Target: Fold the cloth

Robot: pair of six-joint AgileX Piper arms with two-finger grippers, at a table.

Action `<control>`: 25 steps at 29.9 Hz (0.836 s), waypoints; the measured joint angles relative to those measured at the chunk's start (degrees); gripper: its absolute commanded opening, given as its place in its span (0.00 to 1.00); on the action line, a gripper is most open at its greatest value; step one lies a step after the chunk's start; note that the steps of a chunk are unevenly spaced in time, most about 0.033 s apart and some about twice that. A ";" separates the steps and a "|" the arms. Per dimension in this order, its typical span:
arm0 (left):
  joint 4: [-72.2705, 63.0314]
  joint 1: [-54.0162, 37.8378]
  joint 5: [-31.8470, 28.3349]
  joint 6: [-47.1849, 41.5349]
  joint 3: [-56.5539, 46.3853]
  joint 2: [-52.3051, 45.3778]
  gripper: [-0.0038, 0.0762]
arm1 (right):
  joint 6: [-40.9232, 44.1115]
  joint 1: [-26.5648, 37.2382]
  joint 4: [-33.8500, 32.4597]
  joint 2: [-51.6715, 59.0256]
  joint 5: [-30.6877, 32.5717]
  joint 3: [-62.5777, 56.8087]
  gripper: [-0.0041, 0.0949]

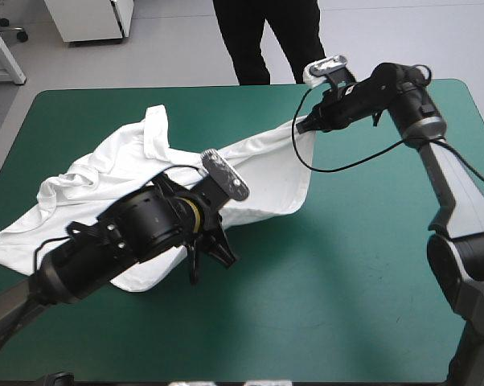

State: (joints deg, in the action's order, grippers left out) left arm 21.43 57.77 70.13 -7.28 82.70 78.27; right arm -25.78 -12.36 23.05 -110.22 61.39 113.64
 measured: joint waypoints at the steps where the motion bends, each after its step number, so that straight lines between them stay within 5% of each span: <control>1: 1.13 0.00 0.52 -0.14 2.61 -0.46 0.04 | 0.28 0.21 -0.05 2.17 0.27 0.00 0.02; 12: 7.89 0.00 1.16 5.09 31.21 -1.89 0.04 | 9.07 1.06 -6.72 24.30 0.43 0.18 0.02; 25: 12.68 0.00 -11.56 13.88 53.85 -2.31 0.04 | 17.04 1.06 -14.76 41.40 -5.48 10.03 0.02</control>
State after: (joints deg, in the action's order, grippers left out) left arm 34.11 57.77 58.57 6.60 136.56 75.95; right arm -8.73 -11.30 8.29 -68.82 55.91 123.67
